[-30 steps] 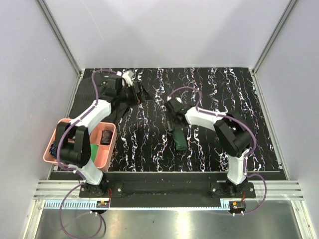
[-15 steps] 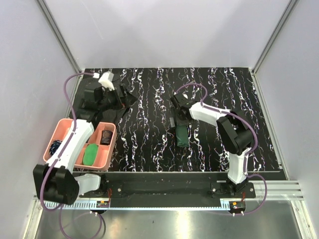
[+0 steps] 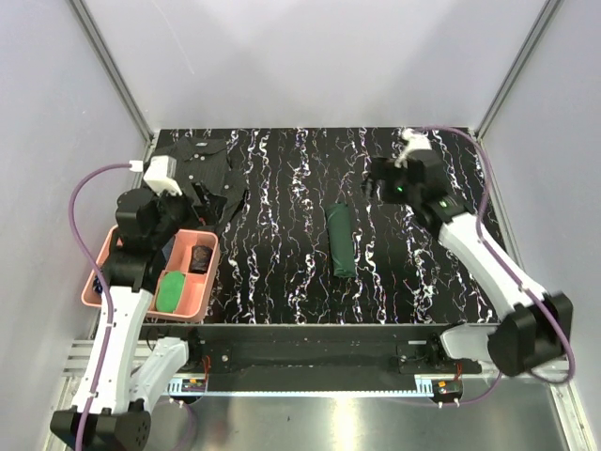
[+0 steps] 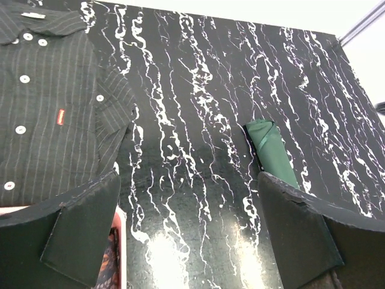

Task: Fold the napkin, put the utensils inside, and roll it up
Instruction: Roll the napkin with the utensil

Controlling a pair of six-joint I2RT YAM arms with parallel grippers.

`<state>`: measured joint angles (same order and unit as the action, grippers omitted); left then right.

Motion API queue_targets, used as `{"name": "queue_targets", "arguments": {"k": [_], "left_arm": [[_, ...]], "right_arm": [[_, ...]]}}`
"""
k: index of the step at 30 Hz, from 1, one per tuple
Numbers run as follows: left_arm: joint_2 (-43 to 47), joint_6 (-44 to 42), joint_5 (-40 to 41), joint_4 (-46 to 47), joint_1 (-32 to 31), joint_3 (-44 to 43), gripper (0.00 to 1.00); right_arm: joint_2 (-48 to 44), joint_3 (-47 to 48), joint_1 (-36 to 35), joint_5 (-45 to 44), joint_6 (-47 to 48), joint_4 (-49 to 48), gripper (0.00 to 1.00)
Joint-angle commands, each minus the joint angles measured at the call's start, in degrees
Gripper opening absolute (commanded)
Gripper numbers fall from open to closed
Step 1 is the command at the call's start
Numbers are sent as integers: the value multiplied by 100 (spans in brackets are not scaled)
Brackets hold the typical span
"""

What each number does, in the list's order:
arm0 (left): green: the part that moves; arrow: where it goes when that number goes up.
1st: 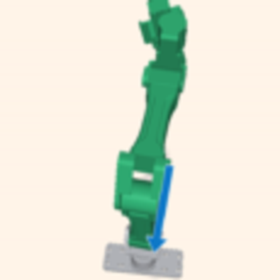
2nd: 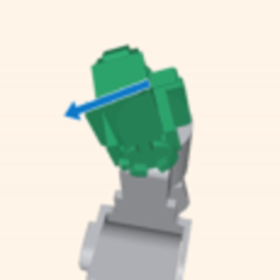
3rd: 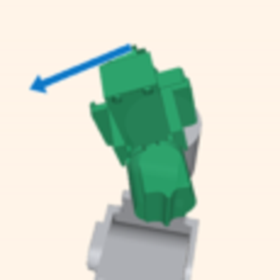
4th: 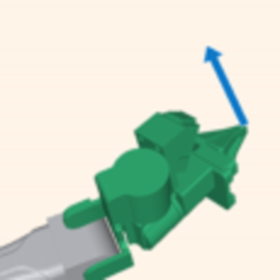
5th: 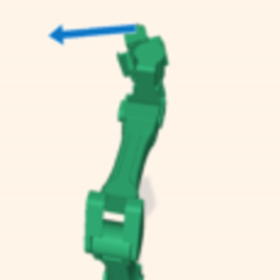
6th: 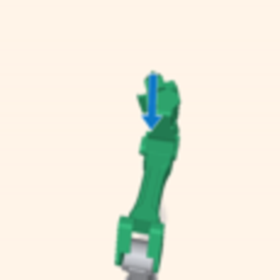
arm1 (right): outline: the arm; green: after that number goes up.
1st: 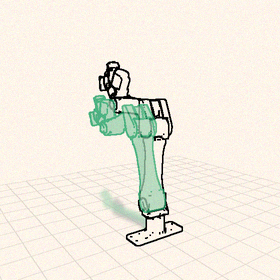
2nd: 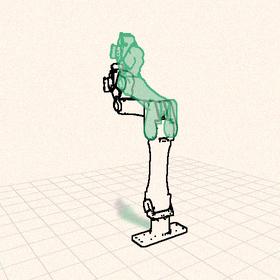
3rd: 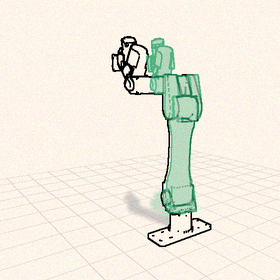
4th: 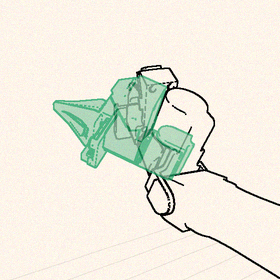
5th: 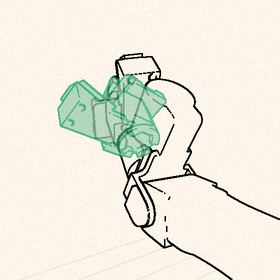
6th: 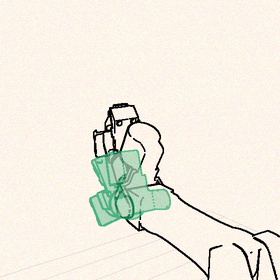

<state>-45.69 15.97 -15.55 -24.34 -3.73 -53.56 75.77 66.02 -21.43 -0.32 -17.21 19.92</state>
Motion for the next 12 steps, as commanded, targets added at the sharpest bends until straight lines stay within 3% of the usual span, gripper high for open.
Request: {"name": "queue_targets", "arguments": {"k": [1, 6, 12], "left_arm": [[271, -120, 307, 34, 12, 310, 99], [605, -111, 395, 184, 12, 662, 99], [711, 3, 193, 306, 12, 724, 99]], "right_arm": [[-895, -1168, 420, -266, 209, -690, 100], [-1774, -2012, 508, -820, 201, -1087, 100], [-1794, -2260, 508, -909, 104, -1140, 100]]}}
